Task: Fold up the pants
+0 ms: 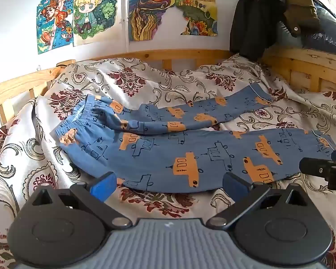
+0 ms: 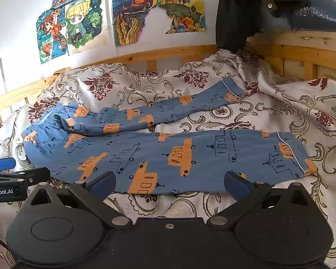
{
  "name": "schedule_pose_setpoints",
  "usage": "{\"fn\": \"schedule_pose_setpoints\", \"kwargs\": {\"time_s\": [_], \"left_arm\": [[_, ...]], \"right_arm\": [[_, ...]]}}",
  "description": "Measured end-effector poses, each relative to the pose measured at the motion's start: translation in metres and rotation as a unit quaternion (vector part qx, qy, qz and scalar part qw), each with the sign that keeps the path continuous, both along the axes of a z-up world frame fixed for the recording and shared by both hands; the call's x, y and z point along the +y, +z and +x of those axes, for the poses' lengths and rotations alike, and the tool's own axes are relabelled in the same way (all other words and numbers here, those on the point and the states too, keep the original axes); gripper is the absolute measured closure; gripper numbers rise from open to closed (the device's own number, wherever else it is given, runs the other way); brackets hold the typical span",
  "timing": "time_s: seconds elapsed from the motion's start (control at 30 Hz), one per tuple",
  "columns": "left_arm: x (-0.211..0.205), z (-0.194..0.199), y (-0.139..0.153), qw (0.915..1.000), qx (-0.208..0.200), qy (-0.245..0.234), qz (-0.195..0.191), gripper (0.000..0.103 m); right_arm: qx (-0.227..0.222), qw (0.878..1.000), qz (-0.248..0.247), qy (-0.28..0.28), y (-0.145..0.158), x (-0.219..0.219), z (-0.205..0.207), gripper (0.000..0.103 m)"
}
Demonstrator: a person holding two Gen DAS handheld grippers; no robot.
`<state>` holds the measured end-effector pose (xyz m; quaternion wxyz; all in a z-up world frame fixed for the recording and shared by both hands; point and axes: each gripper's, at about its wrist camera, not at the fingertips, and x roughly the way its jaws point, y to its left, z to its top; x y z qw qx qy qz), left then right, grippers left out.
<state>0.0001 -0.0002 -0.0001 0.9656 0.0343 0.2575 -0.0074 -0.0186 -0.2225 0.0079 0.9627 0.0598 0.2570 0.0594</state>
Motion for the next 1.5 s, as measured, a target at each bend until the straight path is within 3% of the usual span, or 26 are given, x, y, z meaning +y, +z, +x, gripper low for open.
{"fn": "schedule_pose_setpoints", "kwargs": {"time_s": [1.5], "left_arm": [[-0.0013,0.0007,-0.0021,0.9999,0.010,-0.001,0.006,0.000]], "right_arm": [[0.009,1.000,0.007,-0.005,0.0008,-0.0018,0.0010,0.001]]}}
